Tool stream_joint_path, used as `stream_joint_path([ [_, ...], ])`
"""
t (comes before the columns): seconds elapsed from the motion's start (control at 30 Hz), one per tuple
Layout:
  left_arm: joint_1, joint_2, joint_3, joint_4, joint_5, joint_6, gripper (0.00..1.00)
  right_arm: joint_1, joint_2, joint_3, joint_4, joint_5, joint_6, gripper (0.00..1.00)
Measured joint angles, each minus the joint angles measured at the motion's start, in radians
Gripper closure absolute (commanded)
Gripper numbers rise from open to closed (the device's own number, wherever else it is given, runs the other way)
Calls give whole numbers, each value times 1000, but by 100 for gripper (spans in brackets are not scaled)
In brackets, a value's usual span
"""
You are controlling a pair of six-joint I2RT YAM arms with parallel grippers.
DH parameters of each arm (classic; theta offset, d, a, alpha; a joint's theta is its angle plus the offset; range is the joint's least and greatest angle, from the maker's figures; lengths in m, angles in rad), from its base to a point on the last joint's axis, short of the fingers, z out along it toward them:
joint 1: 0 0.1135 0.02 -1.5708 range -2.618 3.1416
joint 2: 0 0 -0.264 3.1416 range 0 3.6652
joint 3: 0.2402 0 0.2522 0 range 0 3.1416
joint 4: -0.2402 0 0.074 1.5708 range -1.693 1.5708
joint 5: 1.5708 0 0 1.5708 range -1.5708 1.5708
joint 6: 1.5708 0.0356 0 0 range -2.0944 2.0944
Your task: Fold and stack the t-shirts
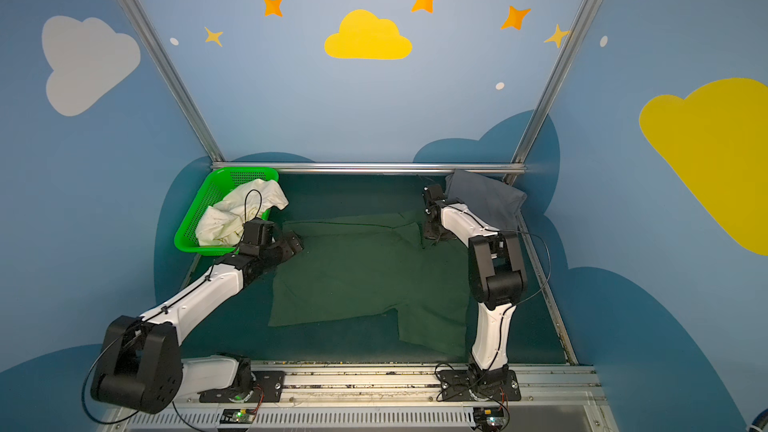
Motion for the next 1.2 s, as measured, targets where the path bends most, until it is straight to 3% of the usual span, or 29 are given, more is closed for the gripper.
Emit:
stream_joint_path([
  [0.23,0,27,4,4,13,0,0,7,-97,-157,14,44,87,100],
  [0.43,0,28,6,6,21,1,0,8,-110,-186,6,48,133,100],
  [0.47,0,28,7,5,21,1,0,8,-110,-186,3,50,136,91],
  [0.5,0,28,8,5,22,1,0,8,-110,-186,-2,50,138,66],
  [0.53,0,28,10,5,22,2,0,8,-110,-186,-11,50,145,55],
  [0.63,0,28,13,6,22,4,0,11,-123,-185,-44,40,138,41],
  [0.73,0,28,13,6,21,4,0,18,-161,-176,-67,23,125,33],
  [0.93,0,28,13,8,21,3,0,49,-196,-78,-42,-124,66,30],
  [1.2,0,-48,2,2,6,3,0,59,50,151,46,-327,-49,30],
])
